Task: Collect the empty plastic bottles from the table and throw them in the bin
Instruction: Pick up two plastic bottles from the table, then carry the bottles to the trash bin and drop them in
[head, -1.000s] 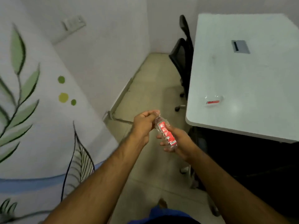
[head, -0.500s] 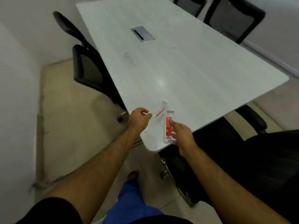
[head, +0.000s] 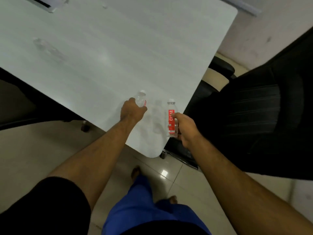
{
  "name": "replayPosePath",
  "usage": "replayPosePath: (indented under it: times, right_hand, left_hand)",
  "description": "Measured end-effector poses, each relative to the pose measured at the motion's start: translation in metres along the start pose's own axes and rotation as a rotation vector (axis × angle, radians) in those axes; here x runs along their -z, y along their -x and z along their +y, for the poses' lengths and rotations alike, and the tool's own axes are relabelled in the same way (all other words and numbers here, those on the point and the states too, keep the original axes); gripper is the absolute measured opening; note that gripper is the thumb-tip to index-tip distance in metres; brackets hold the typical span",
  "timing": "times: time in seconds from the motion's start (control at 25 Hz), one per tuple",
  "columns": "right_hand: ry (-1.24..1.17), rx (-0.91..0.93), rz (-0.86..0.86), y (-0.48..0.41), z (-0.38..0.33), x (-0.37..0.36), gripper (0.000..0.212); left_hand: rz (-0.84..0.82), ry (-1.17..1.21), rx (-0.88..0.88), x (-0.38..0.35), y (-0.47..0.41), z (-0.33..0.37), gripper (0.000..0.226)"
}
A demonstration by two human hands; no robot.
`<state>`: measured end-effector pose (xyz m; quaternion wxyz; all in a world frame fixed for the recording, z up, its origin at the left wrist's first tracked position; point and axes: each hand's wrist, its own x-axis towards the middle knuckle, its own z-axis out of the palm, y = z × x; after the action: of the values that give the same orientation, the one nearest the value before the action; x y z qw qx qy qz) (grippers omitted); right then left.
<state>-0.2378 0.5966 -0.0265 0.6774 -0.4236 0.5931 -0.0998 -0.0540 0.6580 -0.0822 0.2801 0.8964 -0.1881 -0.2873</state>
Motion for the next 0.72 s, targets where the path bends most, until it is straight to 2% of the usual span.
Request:
replayPosePath:
  times: [0.12, 0.28, 0.4, 0.56, 0.72]
  right_hand:
    - [-0.084, 0.028, -0.011, 0.03, 0.017, 0.034, 0.021]
    - [-0.11, 0.032, 0.002, 0.078, 0.078, 0.104, 0.033]
    - [-0.203, 0.017, 0.088, 0.121, 0.139, 0.176, 0.037]
    - [-0.414, -0.051, 0.234, 0.174, 0.215, 0.278, 0.029]
    - [-0.642, -0.081, 0.437, 0.215, 0.264, 0.36, 0.031]
  left_hand:
    - [-0.197, 0.443, 0.054, -0.009, 0.048, 0.028, 0.049]
    - [-0.539, 0.542, 0.112, -0.049, 0.151, 0.04, 0.032]
    - [-0.786, 0.459, 0.073, -0.099, 0.231, 0.046, 0.01]
    - [-1.005, 0.277, 0.026, -0.186, 0.335, 0.069, 0.011]
    - [-1.16, 0.111, -0.028, -0.262, 0.421, 0.108, 0.011]
